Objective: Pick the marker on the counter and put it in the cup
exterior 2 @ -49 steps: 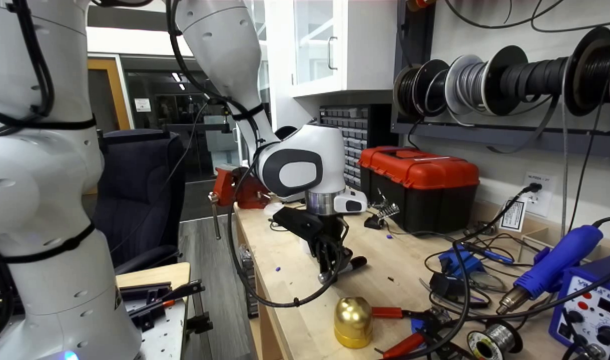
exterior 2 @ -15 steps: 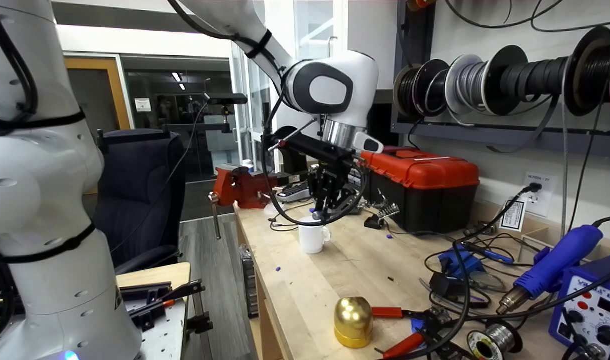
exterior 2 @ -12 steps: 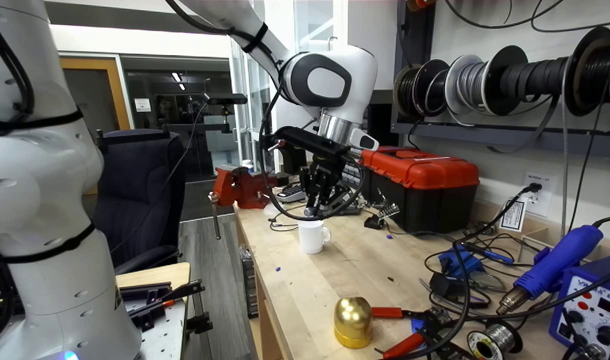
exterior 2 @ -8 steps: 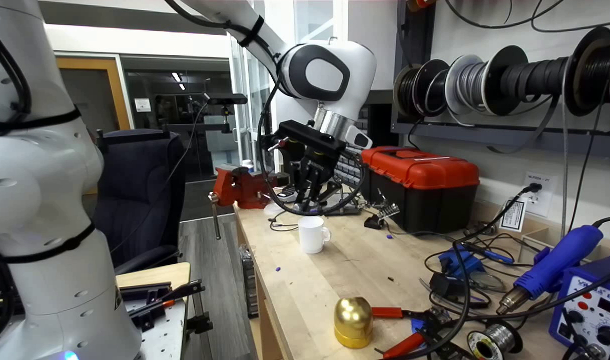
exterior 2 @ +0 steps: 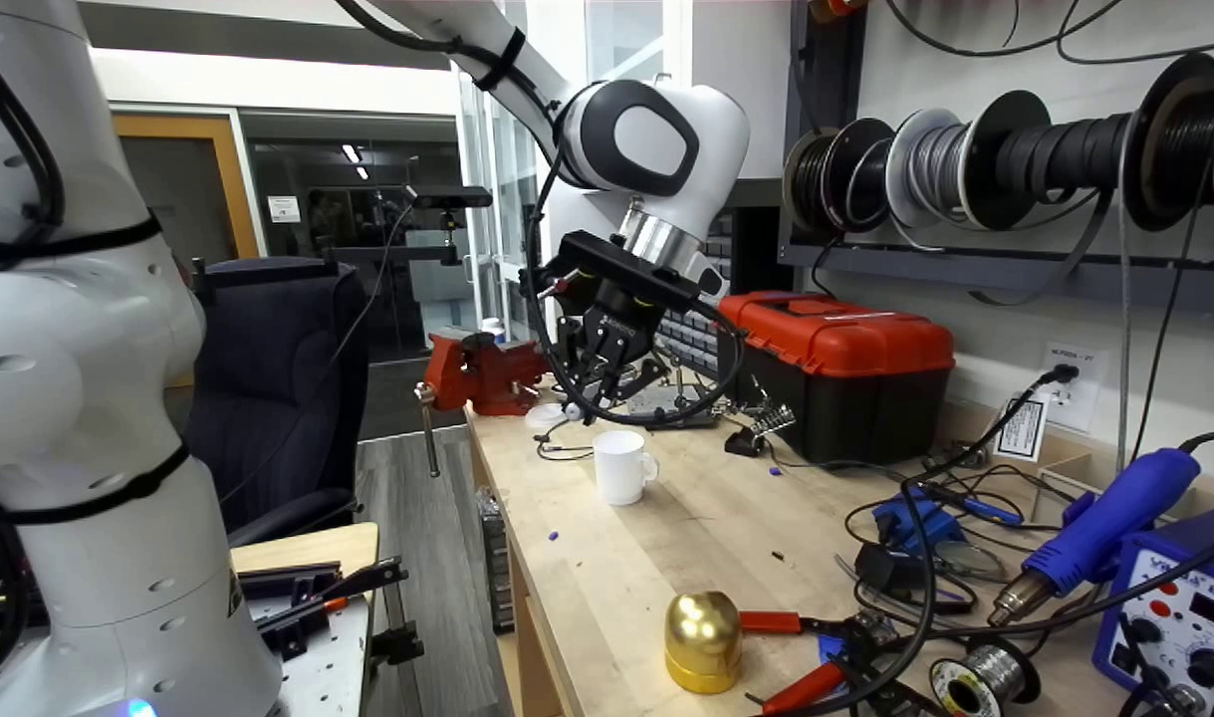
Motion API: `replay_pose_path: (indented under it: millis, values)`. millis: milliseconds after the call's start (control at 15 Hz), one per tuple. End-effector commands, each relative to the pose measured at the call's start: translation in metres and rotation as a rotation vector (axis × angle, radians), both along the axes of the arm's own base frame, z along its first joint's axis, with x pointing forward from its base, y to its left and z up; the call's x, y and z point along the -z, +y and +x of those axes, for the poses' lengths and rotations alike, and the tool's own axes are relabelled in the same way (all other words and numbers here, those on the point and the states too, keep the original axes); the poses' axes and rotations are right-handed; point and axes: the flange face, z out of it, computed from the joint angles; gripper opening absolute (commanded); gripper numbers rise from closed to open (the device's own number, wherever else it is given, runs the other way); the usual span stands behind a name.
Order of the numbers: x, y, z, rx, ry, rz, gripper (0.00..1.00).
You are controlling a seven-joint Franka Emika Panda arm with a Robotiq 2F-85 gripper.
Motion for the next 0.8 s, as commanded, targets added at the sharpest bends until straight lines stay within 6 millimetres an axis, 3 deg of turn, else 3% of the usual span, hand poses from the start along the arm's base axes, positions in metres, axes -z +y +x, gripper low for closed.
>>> replay_pose_path:
  millis: [0, 733]
  values:
    - [-0.003, 0.005, 0.011, -0.085, 0.032, -0.005, 0.06]
    - [0.032, 0.022, 0.051, -0.199, 0.11, -0.061, 0.06]
